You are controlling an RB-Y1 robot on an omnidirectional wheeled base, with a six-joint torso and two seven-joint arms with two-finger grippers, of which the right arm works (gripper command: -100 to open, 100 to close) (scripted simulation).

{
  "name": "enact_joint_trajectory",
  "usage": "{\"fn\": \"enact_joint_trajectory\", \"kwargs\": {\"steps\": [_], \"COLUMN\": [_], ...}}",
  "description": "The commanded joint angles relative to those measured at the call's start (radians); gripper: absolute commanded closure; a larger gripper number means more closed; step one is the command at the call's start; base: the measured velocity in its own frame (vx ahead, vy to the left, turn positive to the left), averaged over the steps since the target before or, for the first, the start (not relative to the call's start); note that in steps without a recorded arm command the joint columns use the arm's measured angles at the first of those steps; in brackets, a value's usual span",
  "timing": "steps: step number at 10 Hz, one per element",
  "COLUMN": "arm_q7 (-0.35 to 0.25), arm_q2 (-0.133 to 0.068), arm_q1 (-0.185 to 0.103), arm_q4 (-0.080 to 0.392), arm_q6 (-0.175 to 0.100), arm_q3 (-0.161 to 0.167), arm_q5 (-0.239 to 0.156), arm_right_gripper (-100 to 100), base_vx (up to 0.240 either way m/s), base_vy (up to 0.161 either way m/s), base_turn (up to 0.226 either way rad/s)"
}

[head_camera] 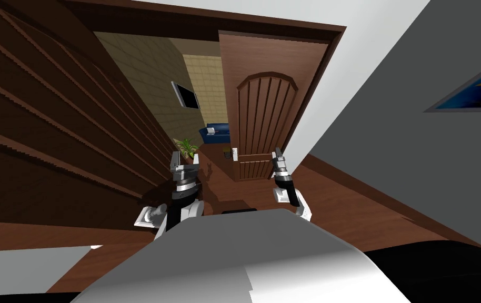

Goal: Pull the door open

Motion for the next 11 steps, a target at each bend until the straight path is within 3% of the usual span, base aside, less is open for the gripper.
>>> {"fn": "enact_joint_trajectory", "kwargs": {"steps": [1,11], "arm_q7": [0.009,0.052], "arm_q2": [-0.006,-0.039], "arm_q1": [-0.029,-0.205], "arm_q4": [0.020,0.182], "arm_q6": [0.006,0.007], "arm_q3": [0.005,0.008], "arm_q5": [0.001,0.002], "arm_right_gripper": [-100,-100], "base_vx": [-0.020,-0.013], "base_vy": [0.006,-0.006], "base_turn": [0.025,0.032]}}
